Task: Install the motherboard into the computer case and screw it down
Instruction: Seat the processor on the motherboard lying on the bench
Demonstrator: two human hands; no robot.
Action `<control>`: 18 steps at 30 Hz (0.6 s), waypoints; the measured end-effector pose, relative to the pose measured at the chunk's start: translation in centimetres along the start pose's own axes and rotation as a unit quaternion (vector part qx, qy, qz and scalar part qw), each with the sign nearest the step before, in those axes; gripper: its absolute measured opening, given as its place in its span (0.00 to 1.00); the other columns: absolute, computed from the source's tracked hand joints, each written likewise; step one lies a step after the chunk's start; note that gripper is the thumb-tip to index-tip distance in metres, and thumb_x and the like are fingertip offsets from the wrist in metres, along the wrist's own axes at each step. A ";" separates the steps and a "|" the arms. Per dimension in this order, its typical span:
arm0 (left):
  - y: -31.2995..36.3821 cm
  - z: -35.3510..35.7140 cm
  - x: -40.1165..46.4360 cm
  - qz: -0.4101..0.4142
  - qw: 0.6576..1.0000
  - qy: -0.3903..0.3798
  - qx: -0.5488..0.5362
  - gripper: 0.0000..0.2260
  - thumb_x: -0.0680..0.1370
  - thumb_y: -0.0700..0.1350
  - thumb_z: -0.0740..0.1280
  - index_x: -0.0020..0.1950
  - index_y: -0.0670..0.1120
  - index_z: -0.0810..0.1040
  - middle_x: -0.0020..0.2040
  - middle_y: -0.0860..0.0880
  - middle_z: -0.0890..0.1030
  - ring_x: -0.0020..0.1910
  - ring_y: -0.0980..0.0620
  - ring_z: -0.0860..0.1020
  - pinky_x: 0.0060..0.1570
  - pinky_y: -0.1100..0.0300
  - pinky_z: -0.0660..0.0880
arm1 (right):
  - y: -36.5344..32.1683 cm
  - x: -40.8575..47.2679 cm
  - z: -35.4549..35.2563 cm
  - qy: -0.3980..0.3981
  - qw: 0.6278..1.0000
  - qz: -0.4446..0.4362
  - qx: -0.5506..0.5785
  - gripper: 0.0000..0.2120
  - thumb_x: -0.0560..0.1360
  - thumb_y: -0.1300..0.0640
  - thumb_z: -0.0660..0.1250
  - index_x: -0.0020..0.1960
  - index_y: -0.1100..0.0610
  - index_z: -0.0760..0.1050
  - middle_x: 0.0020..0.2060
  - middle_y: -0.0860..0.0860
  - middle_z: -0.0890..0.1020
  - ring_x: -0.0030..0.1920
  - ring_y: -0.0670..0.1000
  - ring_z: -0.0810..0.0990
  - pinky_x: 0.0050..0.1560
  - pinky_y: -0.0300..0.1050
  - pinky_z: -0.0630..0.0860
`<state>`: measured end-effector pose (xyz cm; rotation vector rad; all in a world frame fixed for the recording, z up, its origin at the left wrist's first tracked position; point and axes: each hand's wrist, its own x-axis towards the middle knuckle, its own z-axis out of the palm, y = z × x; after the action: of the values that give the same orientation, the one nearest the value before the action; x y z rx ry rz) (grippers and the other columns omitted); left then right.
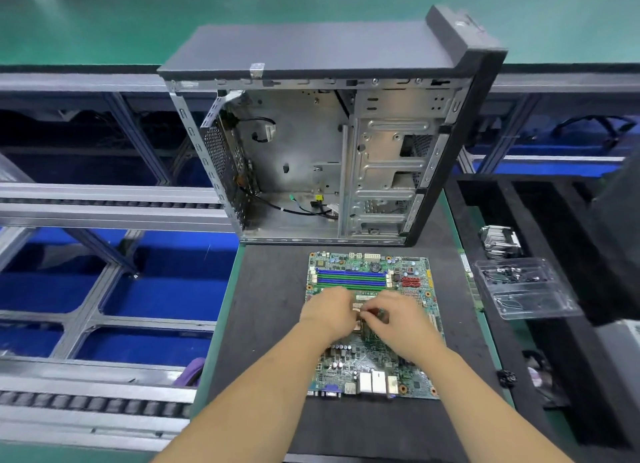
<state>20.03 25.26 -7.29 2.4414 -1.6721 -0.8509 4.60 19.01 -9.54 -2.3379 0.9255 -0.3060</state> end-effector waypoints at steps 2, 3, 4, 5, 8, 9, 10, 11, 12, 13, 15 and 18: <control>0.0 -0.5 0.2 -0.008 1.000 -0.020 -0.001 0.07 0.78 0.44 0.64 0.39 0.47 0.74 0.44 0.46 0.79 0.47 0.42 0.79 0.45 0.53 0.76 | 0.1 -0.3 0.0 -0.015 1.000 -0.006 -0.007 0.08 0.79 0.49 0.70 0.54 0.49 0.85 0.41 0.35 0.74 0.42 0.36 0.71 0.47 0.36 0.68; 0.1 -0.8 0.3 -0.007 0.999 -0.033 0.006 0.09 0.78 0.45 0.65 0.38 0.47 0.73 0.43 0.47 0.79 0.47 0.42 0.79 0.45 0.53 0.76 | 0.2 -0.5 -0.1 -0.020 1.000 -0.012 -0.011 0.08 0.79 0.48 0.70 0.54 0.48 0.85 0.41 0.36 0.75 0.42 0.38 0.71 0.47 0.37 0.68; 0.1 -1.2 0.4 -0.005 0.999 -0.045 0.014 0.10 0.78 0.47 0.66 0.37 0.48 0.73 0.43 0.47 0.79 0.47 0.43 0.79 0.46 0.52 0.77 | 0.2 -0.6 -0.1 -0.027 0.999 -0.018 -0.020 0.09 0.79 0.47 0.69 0.55 0.48 0.85 0.41 0.37 0.76 0.43 0.39 0.72 0.47 0.37 0.68; 0.1 -1.4 0.5 -0.005 0.998 -0.054 0.018 0.11 0.77 0.48 0.67 0.36 0.48 0.73 0.42 0.48 0.78 0.47 0.43 0.79 0.47 0.52 0.77 | 0.1 -0.6 -0.2 -0.031 0.999 -0.022 -0.027 0.09 0.80 0.47 0.69 0.55 0.47 0.85 0.42 0.38 0.77 0.43 0.40 0.72 0.46 0.37 0.68; 0.1 -1.7 0.7 -0.013 0.998 -0.057 0.013 0.14 0.76 0.51 0.70 0.35 0.47 0.72 0.41 0.48 0.77 0.43 0.44 0.76 0.47 0.52 0.76 | -0.2 -0.7 0.0 -0.030 0.999 -0.010 0.005 0.08 0.79 0.49 0.70 0.54 0.49 0.86 0.41 0.37 0.79 0.42 0.37 0.74 0.45 0.31 0.68; 0.1 -1.6 0.7 -0.015 0.998 -0.055 0.011 0.15 0.76 0.51 0.70 0.34 0.47 0.71 0.40 0.47 0.77 0.42 0.44 0.76 0.46 0.53 0.76 | -0.2 -0.6 0.0 -0.030 0.999 -0.003 0.017 0.07 0.79 0.50 0.71 0.53 0.49 0.86 0.40 0.35 0.78 0.41 0.36 0.74 0.46 0.31 0.70; 0.0 -1.5 0.8 -0.016 0.998 -0.054 0.009 0.15 0.76 0.52 0.71 0.34 0.47 0.71 0.39 0.48 0.77 0.41 0.44 0.76 0.45 0.53 0.76 | -0.3 -0.6 0.1 -0.035 0.999 0.002 0.018 0.07 0.79 0.51 0.71 0.53 0.50 0.86 0.39 0.35 0.78 0.41 0.36 0.75 0.47 0.34 0.72; -0.1 -1.4 0.9 -0.018 0.998 -0.054 0.005 0.16 0.76 0.52 0.71 0.34 0.47 0.71 0.39 0.48 0.77 0.41 0.44 0.76 0.44 0.54 0.75 | -0.3 -0.7 0.1 -0.040 0.999 0.000 0.011 0.07 0.79 0.51 0.70 0.52 0.50 0.86 0.39 0.37 0.78 0.41 0.38 0.75 0.48 0.38 0.74; -0.1 -1.3 0.9 -0.019 0.998 -0.054 -0.002 0.16 0.76 0.53 0.71 0.34 0.47 0.72 0.38 0.48 0.77 0.40 0.45 0.75 0.43 0.54 0.75 | -0.3 -0.8 0.2 -0.044 0.999 -0.004 -0.002 0.07 0.79 0.51 0.69 0.52 0.50 0.86 0.40 0.39 0.79 0.42 0.41 0.76 0.48 0.42 0.76; -0.2 -1.2 1.0 -0.022 0.998 -0.055 -0.009 0.16 0.76 0.54 0.72 0.35 0.47 0.73 0.37 0.48 0.77 0.38 0.46 0.74 0.42 0.55 0.74 | -0.2 -1.0 0.2 -0.044 0.999 -0.012 -0.017 0.08 0.80 0.51 0.68 0.53 0.50 0.86 0.41 0.41 0.80 0.43 0.44 0.77 0.48 0.44 0.76; -0.4 -1.1 1.1 -0.023 0.998 -0.057 -0.022 0.16 0.75 0.56 0.72 0.36 0.47 0.74 0.36 0.49 0.77 0.37 0.47 0.73 0.41 0.56 0.73 | 0.0 -1.3 0.3 -0.051 0.996 -0.032 -0.063 0.11 0.81 0.49 0.65 0.55 0.50 0.85 0.42 0.43 0.80 0.44 0.46 0.77 0.46 0.44 0.75; -0.5 -1.1 1.1 -0.017 0.998 -0.059 -0.022 0.16 0.75 0.55 0.73 0.36 0.47 0.74 0.35 0.50 0.77 0.38 0.47 0.74 0.41 0.56 0.73 | -0.2 -1.6 0.5 -0.089 0.985 -0.054 -0.136 0.15 0.83 0.45 0.60 0.57 0.49 0.83 0.43 0.43 0.76 0.44 0.47 0.77 0.42 0.44 0.73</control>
<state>21.23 24.20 -6.98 2.4408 -1.6345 -1.0450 3.77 20.50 -9.81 -2.6206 0.7962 -0.0094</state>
